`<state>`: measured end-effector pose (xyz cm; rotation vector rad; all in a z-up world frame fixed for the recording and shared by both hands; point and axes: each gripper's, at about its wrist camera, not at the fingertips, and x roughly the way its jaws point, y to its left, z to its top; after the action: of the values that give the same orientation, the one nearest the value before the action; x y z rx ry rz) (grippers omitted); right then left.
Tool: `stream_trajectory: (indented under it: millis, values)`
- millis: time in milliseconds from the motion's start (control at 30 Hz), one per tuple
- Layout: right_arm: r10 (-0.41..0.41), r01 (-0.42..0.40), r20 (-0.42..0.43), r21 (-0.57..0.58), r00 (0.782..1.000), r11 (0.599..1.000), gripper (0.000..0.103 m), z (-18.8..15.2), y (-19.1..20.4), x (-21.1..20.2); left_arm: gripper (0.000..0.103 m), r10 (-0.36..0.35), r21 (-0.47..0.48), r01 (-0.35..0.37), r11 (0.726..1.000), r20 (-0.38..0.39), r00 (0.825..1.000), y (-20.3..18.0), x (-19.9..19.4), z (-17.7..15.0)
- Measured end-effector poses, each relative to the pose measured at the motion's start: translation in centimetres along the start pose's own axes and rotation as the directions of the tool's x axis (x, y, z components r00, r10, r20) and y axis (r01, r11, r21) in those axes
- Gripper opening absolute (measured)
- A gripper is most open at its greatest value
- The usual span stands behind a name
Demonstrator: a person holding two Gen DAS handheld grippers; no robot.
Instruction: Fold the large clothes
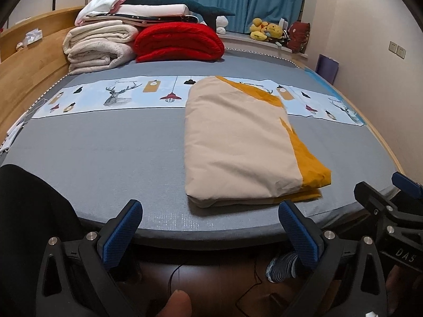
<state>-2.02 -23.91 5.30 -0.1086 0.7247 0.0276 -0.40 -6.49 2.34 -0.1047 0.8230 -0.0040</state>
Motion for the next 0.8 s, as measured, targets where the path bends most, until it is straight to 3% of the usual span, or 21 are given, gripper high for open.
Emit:
stream_trajectory:
  millis: [800]
  values:
    - [0.025,-0.025,0.009,-0.031,1.000,0.999,0.102,0.00,0.45,0.26,0.102,-0.011,0.026,0.011,1.000,-0.001,1.000,-0.58,-0.01,0.09]
